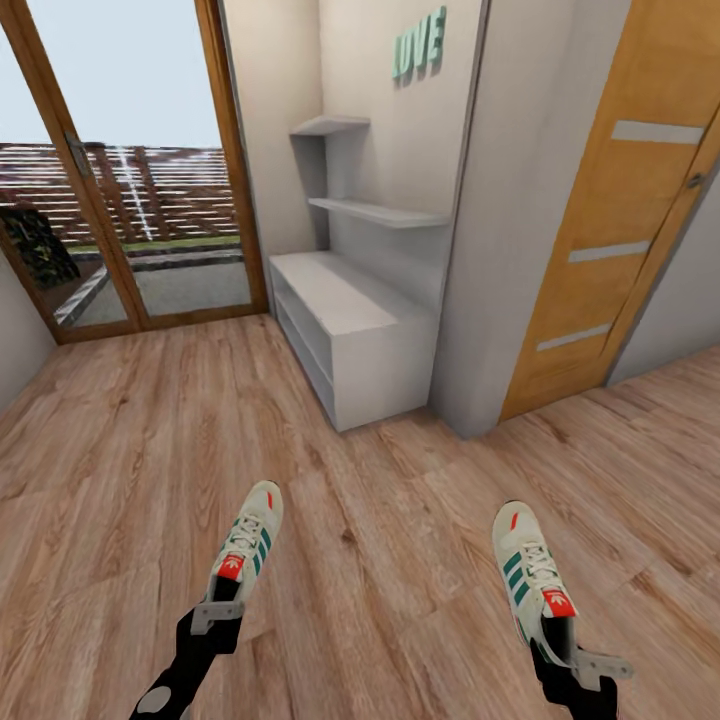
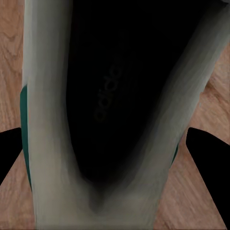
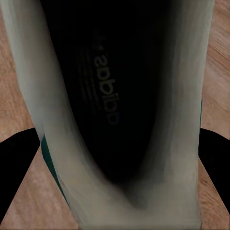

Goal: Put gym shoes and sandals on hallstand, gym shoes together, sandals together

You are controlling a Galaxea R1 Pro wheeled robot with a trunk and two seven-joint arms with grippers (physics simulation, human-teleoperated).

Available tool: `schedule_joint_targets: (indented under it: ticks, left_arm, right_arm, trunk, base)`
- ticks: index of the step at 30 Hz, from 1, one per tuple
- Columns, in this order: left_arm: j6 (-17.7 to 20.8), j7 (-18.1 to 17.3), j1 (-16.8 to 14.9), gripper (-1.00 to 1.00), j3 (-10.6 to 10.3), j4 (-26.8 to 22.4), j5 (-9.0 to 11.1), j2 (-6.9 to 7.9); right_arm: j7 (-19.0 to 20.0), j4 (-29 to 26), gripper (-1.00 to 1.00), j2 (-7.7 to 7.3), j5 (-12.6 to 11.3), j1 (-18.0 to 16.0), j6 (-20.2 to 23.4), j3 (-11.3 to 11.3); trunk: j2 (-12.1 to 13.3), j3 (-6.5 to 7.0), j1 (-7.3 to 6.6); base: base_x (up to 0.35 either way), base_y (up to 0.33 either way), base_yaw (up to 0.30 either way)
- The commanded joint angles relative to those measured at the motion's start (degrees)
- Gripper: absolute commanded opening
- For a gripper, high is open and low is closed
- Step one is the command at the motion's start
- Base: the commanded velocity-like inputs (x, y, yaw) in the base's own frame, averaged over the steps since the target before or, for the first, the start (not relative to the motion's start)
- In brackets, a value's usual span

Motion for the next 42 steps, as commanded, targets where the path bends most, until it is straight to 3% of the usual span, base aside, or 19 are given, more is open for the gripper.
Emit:
schedule_joint_targets:
  ticks: [1, 12, 25, 42]
  left_arm:
    - [-0.2, -0.5, 0.0, -1.0, 0.5, 0.0, -0.4, -0.05]
    - [-0.2, -0.6, 0.0, -1.0, 0.5, 0.0, -0.4, -0.05]
    - [-0.1, -0.6, 0.0, -1.0, 0.5, 0.0, -0.4, 0.03]
    - [-0.1, -0.7, -0.1, -1.0, 0.6, 0.0, -0.3, 0.04]
  right_arm:
    - [0.5, 0.0, -1.0, 0.06, 0.2, -0.1, -0.2, -0.4]
    - [0.5, 0.1, -1.0, 0.07, 0.2, -0.1, -0.2, -0.3]
    - [0.5, 0.2, -1.0, 0.09, 0.2, -0.1, -0.2, -0.3]
    - [0.5, 0.3, -1.0, 0.16, 0.3, -0.1, -0.1, -0.3]
  trunk:
    - [0.0, -0.05, 0.02]
    - [0.0, -0.05, 0.02]
    - [0.0, -0.05, 0.02]
    - [0.0, -0.05, 0.02]
  base:
    - [0.34, -0.107, 0.0]
    - [0.34, -0.128, 0.037]
    - [0.34, -0.059, 0.253]
    - [0.295, 0.174, 0.277]
